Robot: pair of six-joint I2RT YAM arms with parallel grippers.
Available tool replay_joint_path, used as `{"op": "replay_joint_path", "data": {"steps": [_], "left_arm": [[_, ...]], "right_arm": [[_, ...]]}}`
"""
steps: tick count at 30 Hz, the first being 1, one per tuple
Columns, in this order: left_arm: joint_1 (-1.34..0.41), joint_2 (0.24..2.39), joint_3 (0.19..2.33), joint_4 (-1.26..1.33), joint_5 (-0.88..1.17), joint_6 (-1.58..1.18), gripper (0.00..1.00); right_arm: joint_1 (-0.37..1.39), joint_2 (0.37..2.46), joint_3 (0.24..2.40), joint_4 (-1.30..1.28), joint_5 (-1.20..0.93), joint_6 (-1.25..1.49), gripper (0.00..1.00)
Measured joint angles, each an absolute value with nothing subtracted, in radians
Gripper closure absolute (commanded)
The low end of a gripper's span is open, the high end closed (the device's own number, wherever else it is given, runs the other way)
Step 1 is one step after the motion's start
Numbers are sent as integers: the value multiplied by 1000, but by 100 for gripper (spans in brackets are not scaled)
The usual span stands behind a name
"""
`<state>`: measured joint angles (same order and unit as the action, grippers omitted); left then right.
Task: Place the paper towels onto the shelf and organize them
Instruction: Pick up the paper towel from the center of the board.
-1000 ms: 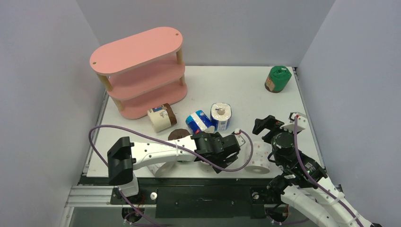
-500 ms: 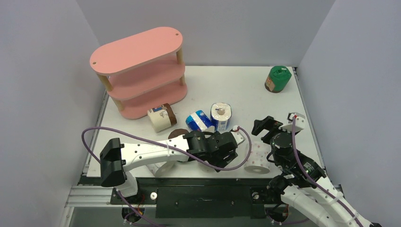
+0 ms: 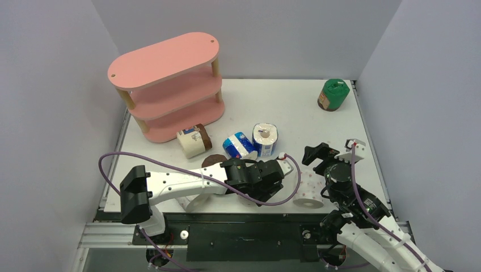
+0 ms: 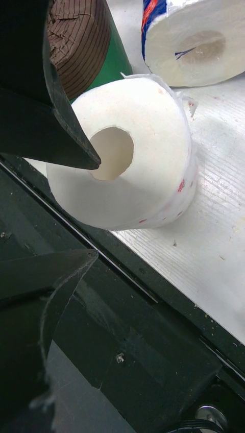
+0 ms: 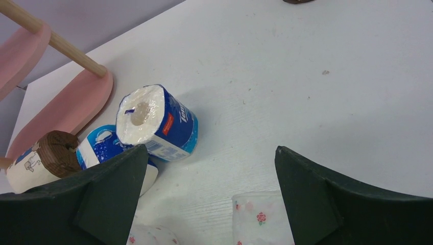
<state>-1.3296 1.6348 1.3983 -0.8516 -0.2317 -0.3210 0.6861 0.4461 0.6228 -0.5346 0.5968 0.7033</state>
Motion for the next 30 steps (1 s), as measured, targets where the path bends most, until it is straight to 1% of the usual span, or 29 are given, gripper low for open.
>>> {"op": "replay_joint_path", "data": {"steps": [5,18,26,30], "left_arm": [[-1330,1635,1398,-847,-232,-321,44],[-1330,1635,1396,-846,-227,-321,44],[-1330,1672,1384,-832,-227,-318,48],[-1327,1681,1379,-823,-227,-312,53]], "right_arm": [[686,392,593,-516,595,700,10],[686,411,588,-485,586,693,10],[686,419,588,-471,580,693,10],[686,419,579,-469,579,693,10]]}}
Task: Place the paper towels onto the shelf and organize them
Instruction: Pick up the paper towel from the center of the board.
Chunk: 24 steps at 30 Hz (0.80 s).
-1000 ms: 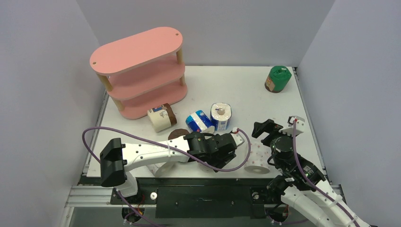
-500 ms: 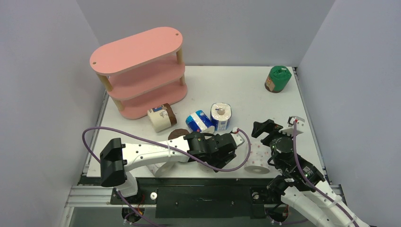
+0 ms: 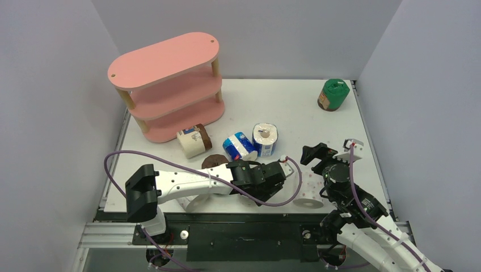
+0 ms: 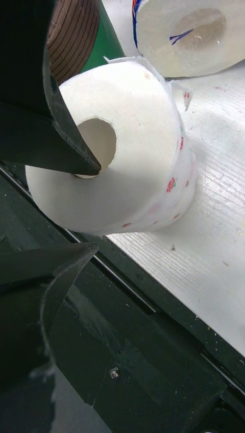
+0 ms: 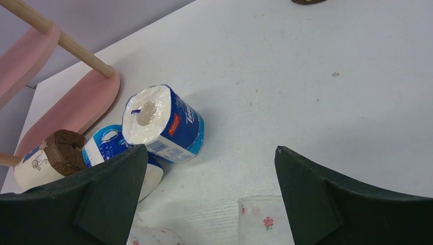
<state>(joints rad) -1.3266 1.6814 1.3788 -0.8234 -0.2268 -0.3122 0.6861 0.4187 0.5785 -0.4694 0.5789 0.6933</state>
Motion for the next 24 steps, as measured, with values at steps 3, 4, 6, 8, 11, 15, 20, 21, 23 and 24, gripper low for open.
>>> {"op": "replay_joint_path", "data": {"steps": [3,4,6,8,11,15,20,21,23,24], "left_arm": [[-1321,1682,1374,-817,-227,-310,59],[-1319,1682,1372,-817,-227,-310,61],[-1318,1682,1370,-815,-227,-309,64],[-1318,1682,1369,-815,-227,-309,68],[-1318,1682,1369,-815,-226,-308,73],[-1318,1682,1369,-816,-227,-308,82],[-1318,1679,1385,-854,-240,-308,83],[-1318,1676,1394,-875,-249,-308,83],[-1316,1661,1422,-917,-276,-304,83],[-1313,1649,1443,-939,-293,-302,83]], "right_arm": [[686,419,577,-470,579,693,10],[686,419,577,-470,579,693,10],[686,419,577,-471,579,693,10],[686,419,577,-470,579,693,10],[686,419,577,-470,579,693,10],[686,419,577,-470,579,693,10],[686,414,577,-472,579,693,10],[686,411,577,-472,579,693,10],[686,406,577,-472,577,691,10],[686,405,577,-472,576,690,10]]}}
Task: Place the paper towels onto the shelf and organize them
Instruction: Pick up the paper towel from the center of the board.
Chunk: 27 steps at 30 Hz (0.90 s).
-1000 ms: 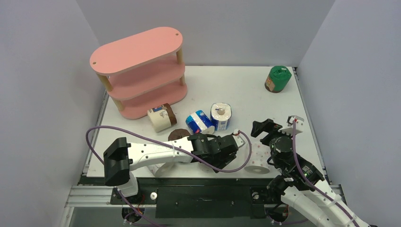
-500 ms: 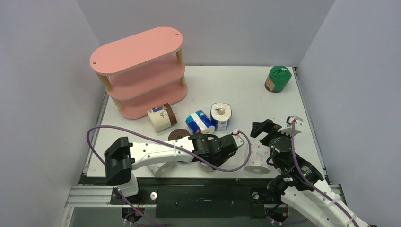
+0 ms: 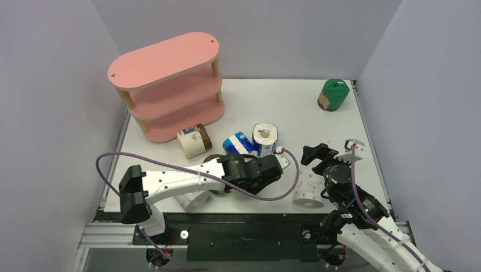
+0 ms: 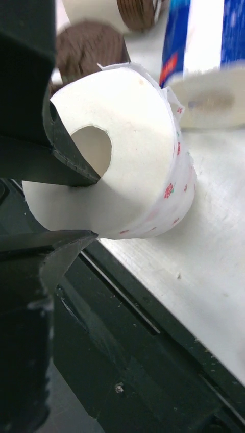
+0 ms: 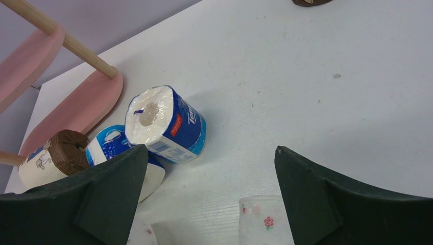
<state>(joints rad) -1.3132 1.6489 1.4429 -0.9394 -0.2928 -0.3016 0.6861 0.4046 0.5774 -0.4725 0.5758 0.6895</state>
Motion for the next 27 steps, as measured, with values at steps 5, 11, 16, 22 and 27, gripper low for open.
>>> {"op": "replay_joint_path", "data": {"steps": [5,11,16,22,27], "left_arm": [[-1227,1561,1565,-1035,-357,-288,84],[-1031,1484,1755,-1143,-434,-271,85],[-858,1462,1903,-1212,-472,-254,83],[-683,1456,1942,-1246,-532,-242,83],[-569,1457,1940,-1253,-538,-244,83]], "right_arm": [[686,404,578,-473,565,685,10],[686,399,585,-472,553,673,10],[686,400,589,-472,546,662,10],[686,401,609,-469,533,646,10],[686,434,639,-466,507,627,10]]}}
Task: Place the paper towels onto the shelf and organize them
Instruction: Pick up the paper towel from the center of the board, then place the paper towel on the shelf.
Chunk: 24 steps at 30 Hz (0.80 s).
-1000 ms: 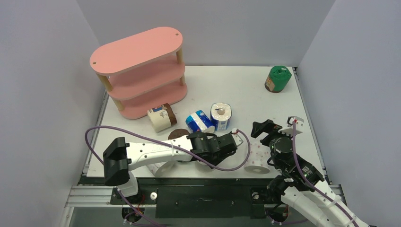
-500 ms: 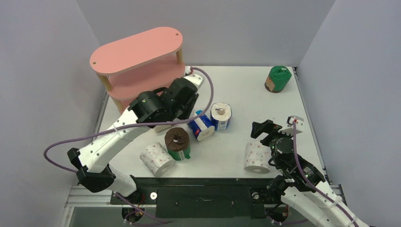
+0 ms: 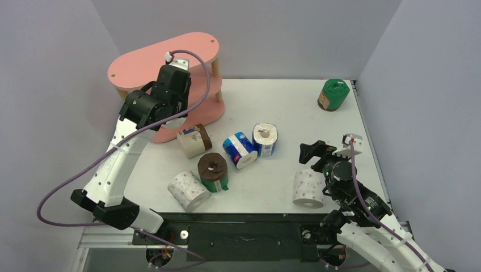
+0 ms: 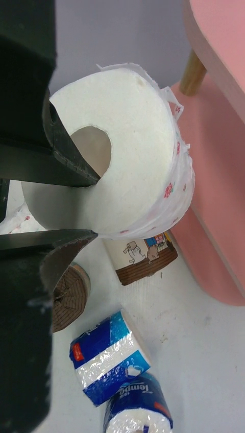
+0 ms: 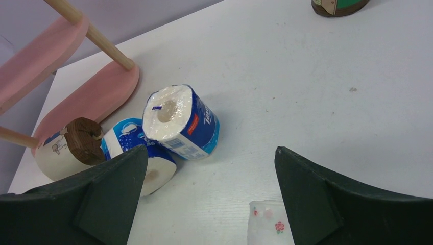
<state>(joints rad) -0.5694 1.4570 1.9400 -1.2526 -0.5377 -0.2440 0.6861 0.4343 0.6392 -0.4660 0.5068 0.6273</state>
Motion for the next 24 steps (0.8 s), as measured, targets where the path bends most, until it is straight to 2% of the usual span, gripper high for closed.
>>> {"op": "replay_joint_path", "data": {"steps": [10,24], "left_arm": [[-437,1481,1925,-1223,-515,-253,83],[-350,1525,1849,-1132,-493,-289,83]], "right_arm": [[686,469,672,-465,461,606,10],[686,471,671,-447,424,612,10]]}}
